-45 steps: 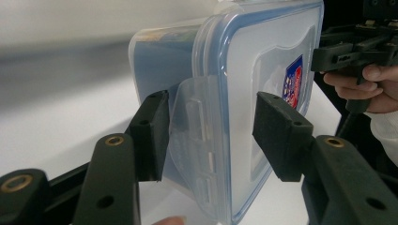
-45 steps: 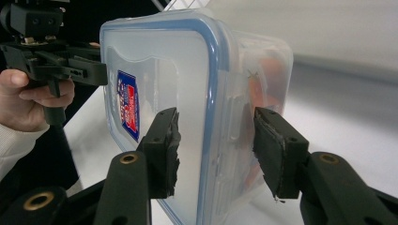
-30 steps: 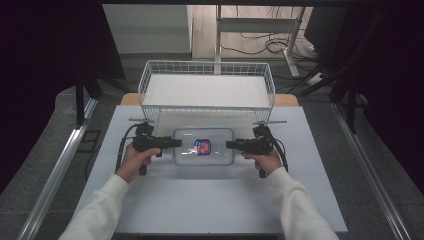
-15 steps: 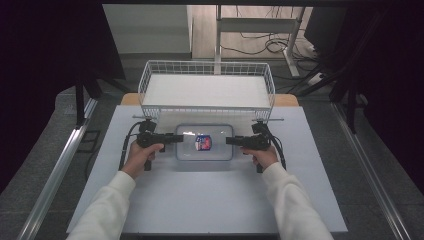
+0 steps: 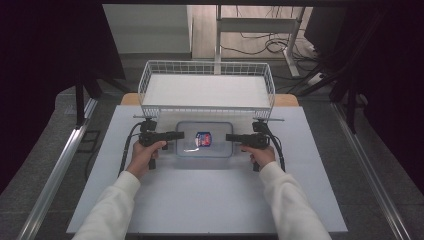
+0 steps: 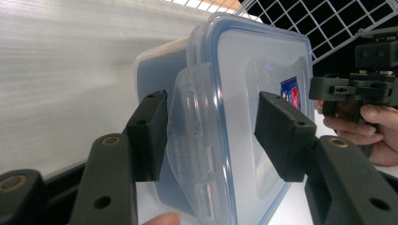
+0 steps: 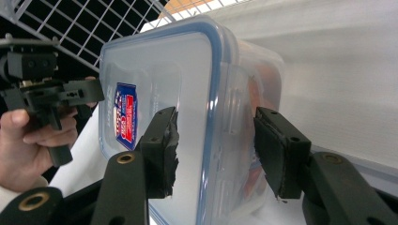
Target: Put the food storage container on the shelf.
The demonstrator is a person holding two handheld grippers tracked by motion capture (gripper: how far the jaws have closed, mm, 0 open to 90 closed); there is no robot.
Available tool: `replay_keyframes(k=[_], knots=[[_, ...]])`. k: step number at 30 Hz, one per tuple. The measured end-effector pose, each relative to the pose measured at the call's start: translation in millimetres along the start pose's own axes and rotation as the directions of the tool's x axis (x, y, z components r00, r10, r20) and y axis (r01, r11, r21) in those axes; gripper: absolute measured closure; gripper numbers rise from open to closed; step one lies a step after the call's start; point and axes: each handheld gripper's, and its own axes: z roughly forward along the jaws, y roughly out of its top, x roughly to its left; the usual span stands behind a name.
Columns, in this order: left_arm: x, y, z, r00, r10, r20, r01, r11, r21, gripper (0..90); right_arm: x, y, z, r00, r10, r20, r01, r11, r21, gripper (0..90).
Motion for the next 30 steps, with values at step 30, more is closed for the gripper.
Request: replay_keyframes(k=[30], knots=[[-49.3, -17.9, -35.3, 0.9535, 0.237, -0.186, -0.239, 0.971, 0.013, 28.0, 42.2, -22.7, -36.8, 0.9343, -0.301, 0.191, 0.319, 0.945, -0.069, 36.1]])
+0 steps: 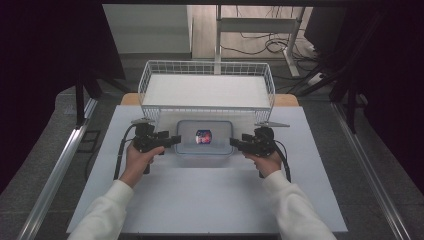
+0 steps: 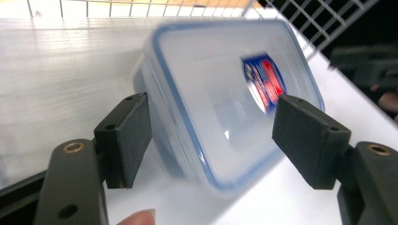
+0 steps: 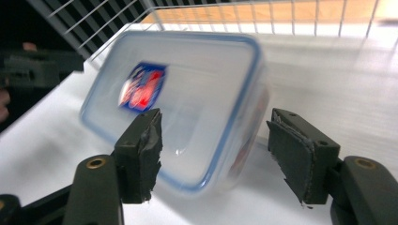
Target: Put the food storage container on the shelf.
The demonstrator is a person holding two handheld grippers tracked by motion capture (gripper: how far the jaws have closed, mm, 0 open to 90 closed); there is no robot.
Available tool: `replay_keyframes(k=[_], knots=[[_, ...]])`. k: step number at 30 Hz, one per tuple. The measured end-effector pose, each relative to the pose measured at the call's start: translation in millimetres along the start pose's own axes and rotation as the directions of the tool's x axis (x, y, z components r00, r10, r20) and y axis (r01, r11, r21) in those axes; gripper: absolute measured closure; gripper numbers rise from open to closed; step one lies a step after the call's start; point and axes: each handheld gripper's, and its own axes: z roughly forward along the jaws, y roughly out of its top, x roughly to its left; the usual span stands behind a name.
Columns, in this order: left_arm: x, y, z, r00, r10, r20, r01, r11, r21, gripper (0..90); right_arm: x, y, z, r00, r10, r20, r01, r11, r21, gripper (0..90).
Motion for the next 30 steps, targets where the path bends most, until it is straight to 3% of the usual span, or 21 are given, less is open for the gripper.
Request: replay_keyframes(k=[2, 3, 4, 5, 9, 11, 13, 14, 15, 16, 18, 19, 20, 21, 22, 26, 30], knots=[[-9.0, -8.5, -8.4, 0.9992, 0.038, -0.009, -0.038, 0.9992, 0.014, 27.7, 7.4, -4.6, -9.2, 0.9986, -0.053, 0.001, 0.053, 0.999, 0.007, 36.5], [-16.2, -18.3, -16.1, 0.9984, 0.056, -0.01, -0.055, 0.9983, 0.019, 27.6, 13.4, -9.8, -16.8, 0.9947, -0.103, -0.003, 0.103, 0.994, 0.018, 37.9], [-16.2, -18.3, -16.1, 0.9984, 0.056, -0.01, -0.055, 0.9983, 0.019, 27.7, 13.4, -9.8, -16.8, 0.9947, -0.103, -0.003, 0.103, 0.994, 0.018, 37.9], [-18.7, -23.6, -19.4, 0.9983, 0.058, -0.007, -0.058, 0.9981, 0.021, 27.8, 18.5, -15.2, -24.3, 0.9912, -0.131, -0.014, 0.132, 0.991, 0.018, 39.4], [-26.9, -53.0, -29.2, 0.9979, 0.064, -0.007, -0.063, 0.9958, 0.066, 27.8, 27.5, -27.4, -36.7, 0.9869, -0.158, -0.032, 0.158, 0.987, 0.001, 44.9], [-28.9, -58.1, -30.9, 0.9977, 0.067, -0.008, -0.066, 0.995, 0.076, 27.8, 30.0, -30.0, -38.4, 0.9845, -0.171, -0.037, 0.172, 0.985, 0.017, 46.1], [-37.2, -69.3, -37.1, 0.9932, 0.111, -0.036, -0.107, 0.9887, 0.105, 27.6, 36.9, -36.7, -40.5, 0.9739, -0.221, -0.053, 0.223, 0.974, 0.037, 54.2], [-37.2, -69.3, -37.1, 0.9932, 0.111, -0.036, -0.107, 0.9887, 0.105, 27.5, 36.9, -36.7, -40.5, 0.9739, -0.221, -0.053, 0.223, 0.974, 0.037, 54.2], [-40.6, -72.8, -39.9, 0.9912, 0.125, -0.044, -0.12, 0.9869, 0.108, 27.5, 41.4, -40.6, -37.1, 0.9664, -0.251, -0.057, 0.254, 0.965, 0.061, 60.3], [-44.3, -76.2, -42.7, 0.9889, 0.139, -0.052, -0.133, 0.9847, 0.112, 27.5, 41.4, -40.6, -37.1, 0.9664, -0.251, -0.057, 0.254, 0.965, 0.061, 60.3], [-51.0, -82.4, -48.2, 0.9851, 0.162, -0.058, -0.155, 0.9813, 0.115, 27.5, 47.2, -44.6, -31.4, 0.9562, -0.284, -0.071, 0.29, 0.953, 0.092, 68.0], [-56.4, -87.0, -54.1, 0.9832, 0.174, -0.054, -0.168, 0.9792, 0.114, 27.5, 54.5, -48.2, -25.4, 0.9428, -0.322, -0.086, 0.331, 0.937, 0.117, 74.0], [-56.4, -87.0, -54.1, 0.9832, 0.174, -0.054, -0.168, 0.9792, 0.114, 27.6, 54.5, -48.2, -25.4, 0.9428, -0.322, -0.086, 0.331, 0.937, 0.117, 74.0], [-59.1, -90.6, -59.4, 0.9852, 0.167, -0.039, -0.162, 0.9808, 0.109, 27.6, 62.3, -50.6, -19.6, 0.9301, -0.354, -0.099, 0.365, 0.921, 0.136, 79.0], [-59.1, -90.6, -59.4, 0.9852, 0.167, -0.039, -0.162, 0.9808, 0.109, 27.6, 66.0, -51.2, -16.5, 0.9254, -0.365, -0.102, 0.377, 0.915, 0.142, 81.5], [-61.6, -95.9, -64.7, 0.9852, 0.168, -0.032, -0.164, 0.98, 0.113, 27.6, 75.4, -51.7, -5.9, 0.9186, -0.381, -0.107, 0.394, 0.905, 0.159, 87.9], [-63.2, -98.0, -67.4, 0.9829, 0.181, -0.036, -0.175, 0.9771, 0.12, 27.2, 85.6, -52.5, 10.1, 0.913, -0.394, -0.106, 0.407, 0.895, 0.18, 88.9]])
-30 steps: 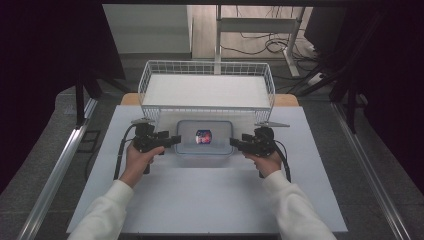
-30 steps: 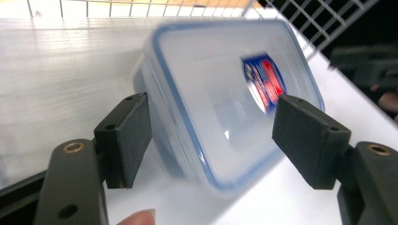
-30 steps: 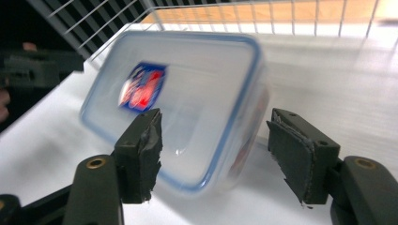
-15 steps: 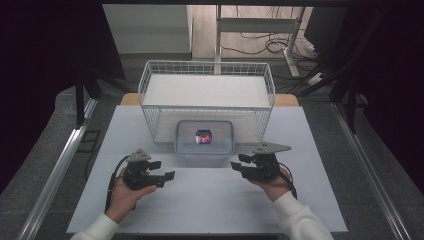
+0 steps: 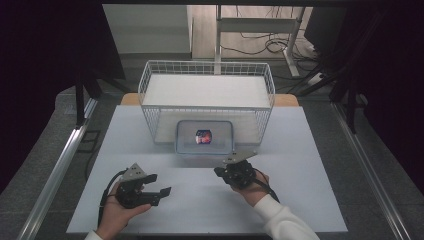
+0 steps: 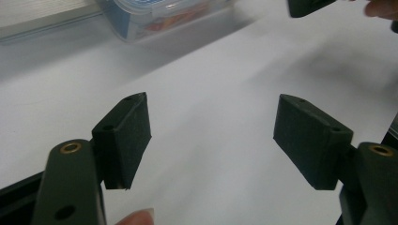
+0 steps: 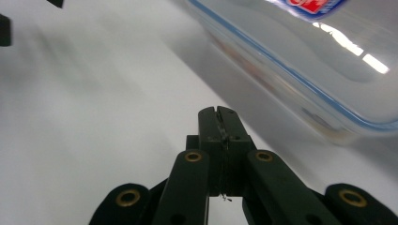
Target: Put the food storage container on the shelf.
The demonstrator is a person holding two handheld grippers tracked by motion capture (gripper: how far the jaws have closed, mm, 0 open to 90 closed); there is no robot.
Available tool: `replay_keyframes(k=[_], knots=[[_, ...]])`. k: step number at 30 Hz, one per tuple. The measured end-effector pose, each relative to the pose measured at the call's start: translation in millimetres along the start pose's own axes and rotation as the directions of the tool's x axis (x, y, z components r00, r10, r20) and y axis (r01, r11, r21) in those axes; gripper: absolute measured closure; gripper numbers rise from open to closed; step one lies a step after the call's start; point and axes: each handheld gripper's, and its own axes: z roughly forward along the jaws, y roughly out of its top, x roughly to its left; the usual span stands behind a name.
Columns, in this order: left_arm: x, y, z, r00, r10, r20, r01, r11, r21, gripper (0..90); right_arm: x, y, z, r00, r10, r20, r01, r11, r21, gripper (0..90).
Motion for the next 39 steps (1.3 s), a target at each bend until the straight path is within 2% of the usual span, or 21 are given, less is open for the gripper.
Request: replay_keyframes(k=[2, 5, 6, 7, 8, 11, 20, 21, 32, 34, 38, 39], knots=[[0.1, -0.7, 0.6, 0.9999, 0.009, -0.006, -0.009, 0.9999, 0.008, 26.9, 2.9, 3.2, 9.2, 1.0, -0.006, 0.006, 0.006, 1.0, 0.015, 88.9], [0.9, -1.4, 2.2, 0.9998, -0.003, -0.018, 0.004, 0.9999, 0.012, 27.0, 4.3, 8.3, 31.1, 0.9992, -0.024, 0.033, 0.023, 0.999, 0.045, 89.0], [1.1, -1.4, 2.0, 0.9998, -0.008, -0.016, 0.009, 0.9999, 0.01, 27.0, 4.3, 8.3, 31.1, 0.9992, -0.024, 0.033, 0.023, 0.999, 0.045, 89.0], [1.3, -1.1, 1.5, 0.9999, -0.009, -0.01, 0.009, 0.9999, 0.007, 27.3, 4.4, 10.1, 41.1, 0.9976, -0.035, 0.06, 0.032, 0.998, 0.052, 89.0], [0.8, -0.9, 1.0, 0.9999, -0.013, -0.008, 0.013, 0.9999, 0.006, 27.3, 4.4, 10.1, 41.1, 0.9976, -0.035, 0.06, 0.032, 0.998, 0.052, 89.0], [1.8, -1.2, 1.3, 0.9999, -0.012, -0.003, 0.012, 0.9999, 0.009, 27.4, 2.2, 13.6, 55.2, 0.9956, -0.039, 0.085, 0.035, 0.998, 0.058, 89.1], [4.3, -2.0, 1.5, 0.9998, -0.021, 0.002, 0.021, 0.9997, 0.015, 27.5, -2.9, 16.2, 67.1, 0.9917, -0.038, 0.122, 0.03, 0.997, 0.068, 89.1], [4.9, -2.2, 1.8, 0.9997, -0.022, 0.003, 0.022, 0.9996, 0.018, 27.5, -4.5, 16.4, 68.5, 0.9914, -0.024, 0.128, 0.016, 0.998, 0.063, 89.1], [6.6, -2.5, 1.2, 0.9996, -0.027, -0.001, 0.027, 0.9996, 0.012, 27.6, -10.0, 18.7, 75.8, 0.9892, -0.009, 0.147, 0.003, 0.999, 0.037, 89.2], [7.1, -2.5, 1.5, 0.9995, -0.032, 0.001, 0.032, 0.9994, 0.011, 27.6, -9.3, 20.6, 76.0, 0.9888, -0.018, 0.148, 0.014, 0.999, 0.032, 89.2], [7.5, -2.7, 2.0, 0.9994, -0.033, 0.0, 0.033, 0.9994, 0.013, 27.6, -9.3, 27.0, 74.7, 0.9896, -0.014, 0.143, 0.012, 1.0, 0.012, 89.2], [7.7, -2.6, 1.7, 0.9994, -0.034, 0.0, 0.034, 0.9993, 0.012, 27.6, -10.0, 29.7, 74.5, 0.9879, -0.002, 0.155, 0.002, 1.0, 0.004, 89.2]])
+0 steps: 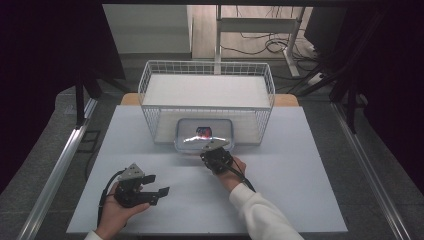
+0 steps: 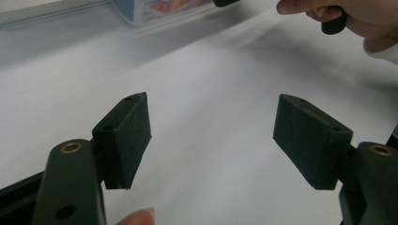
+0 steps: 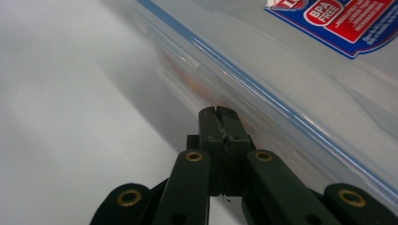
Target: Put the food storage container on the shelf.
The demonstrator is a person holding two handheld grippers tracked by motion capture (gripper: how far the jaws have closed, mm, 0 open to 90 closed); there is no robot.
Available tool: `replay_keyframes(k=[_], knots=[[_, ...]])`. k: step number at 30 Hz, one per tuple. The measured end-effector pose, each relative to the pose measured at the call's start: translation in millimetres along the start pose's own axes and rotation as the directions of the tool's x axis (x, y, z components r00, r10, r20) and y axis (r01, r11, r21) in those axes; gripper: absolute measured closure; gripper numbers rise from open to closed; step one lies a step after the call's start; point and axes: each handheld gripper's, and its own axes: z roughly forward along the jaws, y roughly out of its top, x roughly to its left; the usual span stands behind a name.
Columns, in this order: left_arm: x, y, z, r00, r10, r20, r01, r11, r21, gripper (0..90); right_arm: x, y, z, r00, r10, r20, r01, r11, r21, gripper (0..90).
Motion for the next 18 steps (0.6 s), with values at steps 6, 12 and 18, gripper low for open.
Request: replay_keyframes(k=[6, 12, 18], knots=[[1.2, -0.1, -0.7, 1.0, -0.003, -0.003, 0.003, 1.0, -0.004, 27.6, -7.0, 6.6, -0.2, 0.9991, 0.039, 0.017, -0.039, 0.999, -0.026, 89.2], [2.5, -0.2, -0.6, 1.0, -0.004, -0.006, 0.004, 1.0, -0.004, 27.6, -14.4, 14.4, 10.1, 0.9962, 0.087, 0.011, -0.086, 0.996, -0.036, 89.2], [4.2, -0.5, -1.4, 0.9999, -0.006, -0.008, 0.006, 1.0, -0.004, 27.6, -22.3, 21.3, 24.8, 0.9935, 0.104, 0.048, -0.103, 0.995, -0.018, 89.2]])
